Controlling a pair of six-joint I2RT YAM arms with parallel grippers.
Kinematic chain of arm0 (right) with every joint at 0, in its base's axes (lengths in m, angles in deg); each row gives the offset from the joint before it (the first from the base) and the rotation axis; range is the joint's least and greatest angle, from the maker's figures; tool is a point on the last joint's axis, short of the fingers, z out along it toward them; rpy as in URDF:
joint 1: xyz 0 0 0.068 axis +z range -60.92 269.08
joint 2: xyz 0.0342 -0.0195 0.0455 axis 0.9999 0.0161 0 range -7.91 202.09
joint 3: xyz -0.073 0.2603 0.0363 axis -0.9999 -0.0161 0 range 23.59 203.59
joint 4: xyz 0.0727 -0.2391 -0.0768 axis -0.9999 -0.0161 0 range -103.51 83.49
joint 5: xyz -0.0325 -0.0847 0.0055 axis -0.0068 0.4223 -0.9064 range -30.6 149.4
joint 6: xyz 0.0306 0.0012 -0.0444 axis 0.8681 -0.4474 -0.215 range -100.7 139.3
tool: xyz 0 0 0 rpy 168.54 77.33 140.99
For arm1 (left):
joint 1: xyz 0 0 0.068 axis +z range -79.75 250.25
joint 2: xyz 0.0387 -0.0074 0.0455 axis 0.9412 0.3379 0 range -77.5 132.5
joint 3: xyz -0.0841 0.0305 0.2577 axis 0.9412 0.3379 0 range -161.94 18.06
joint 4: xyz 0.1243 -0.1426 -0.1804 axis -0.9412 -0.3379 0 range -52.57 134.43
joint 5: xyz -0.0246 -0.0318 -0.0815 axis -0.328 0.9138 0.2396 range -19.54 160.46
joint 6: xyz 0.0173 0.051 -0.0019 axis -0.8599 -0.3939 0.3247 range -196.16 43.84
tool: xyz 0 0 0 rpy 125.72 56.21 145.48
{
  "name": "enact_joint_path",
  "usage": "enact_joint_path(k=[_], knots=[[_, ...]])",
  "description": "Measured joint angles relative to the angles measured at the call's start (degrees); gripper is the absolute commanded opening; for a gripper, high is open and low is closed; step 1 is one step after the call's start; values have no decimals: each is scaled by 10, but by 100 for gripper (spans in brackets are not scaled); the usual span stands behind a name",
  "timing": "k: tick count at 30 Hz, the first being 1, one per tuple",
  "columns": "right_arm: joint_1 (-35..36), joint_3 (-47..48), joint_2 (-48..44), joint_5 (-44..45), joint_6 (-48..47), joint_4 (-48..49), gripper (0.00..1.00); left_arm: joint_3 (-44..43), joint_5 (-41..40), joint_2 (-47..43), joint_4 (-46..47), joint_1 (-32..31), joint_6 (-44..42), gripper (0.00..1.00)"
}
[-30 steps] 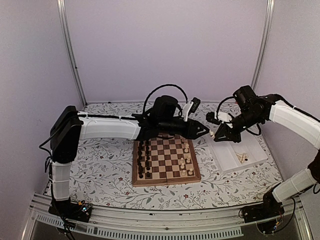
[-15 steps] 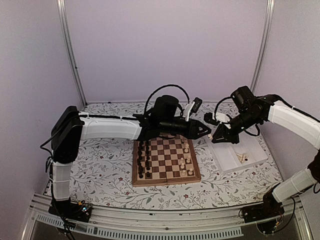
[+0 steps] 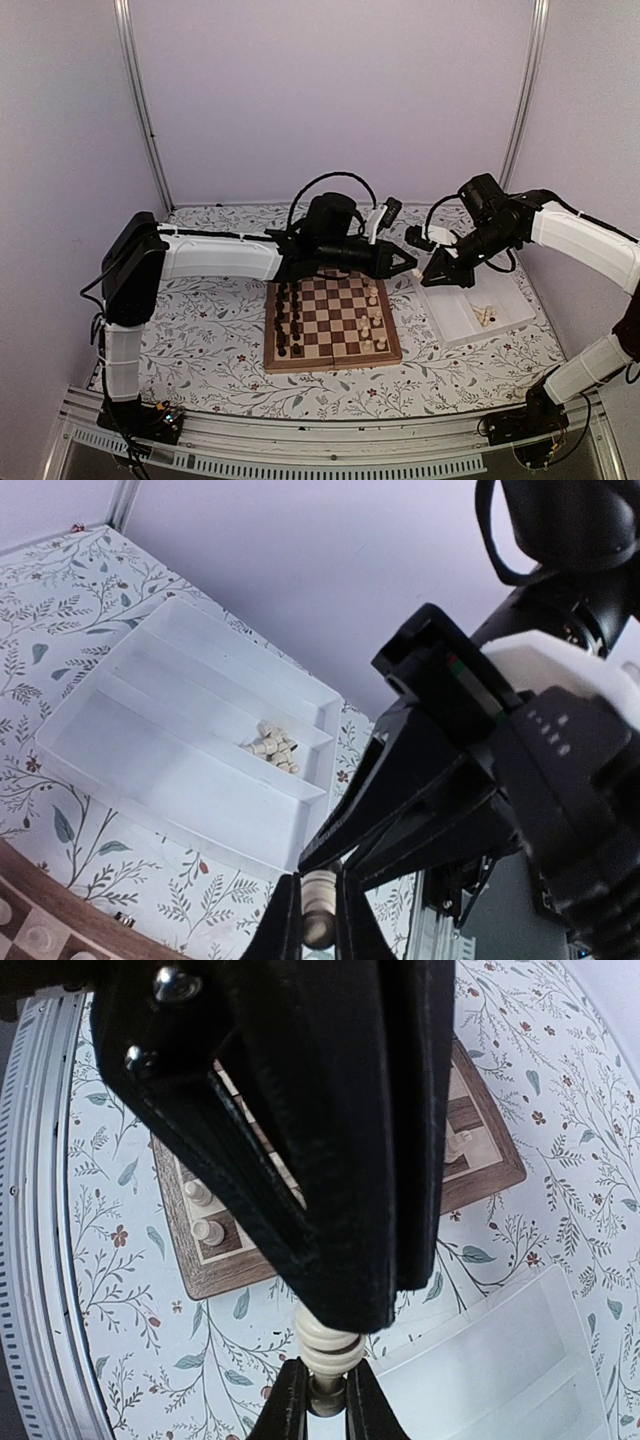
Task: Set up the chess pieces on the board
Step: Pick up the chess piece from the storage box, then place the chess piece on the chessboard.
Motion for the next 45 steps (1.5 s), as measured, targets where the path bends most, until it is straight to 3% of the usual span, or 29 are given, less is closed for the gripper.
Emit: enact_joint_path(k=[6, 14, 22, 45], knots=[[0, -39, 5, -2, 9, 58, 7, 30, -12, -28, -38, 18, -20, 0], [0, -98, 38, 0, 23, 130, 4, 42, -83, -101, -176, 52, -112, 0], [-8, -114, 59, 53, 30, 192, 3, 28, -165, -81, -322, 57, -186, 0], [-28, -144, 45, 109, 40, 235, 4, -78, -180, 57, -372, 31, -195, 0]])
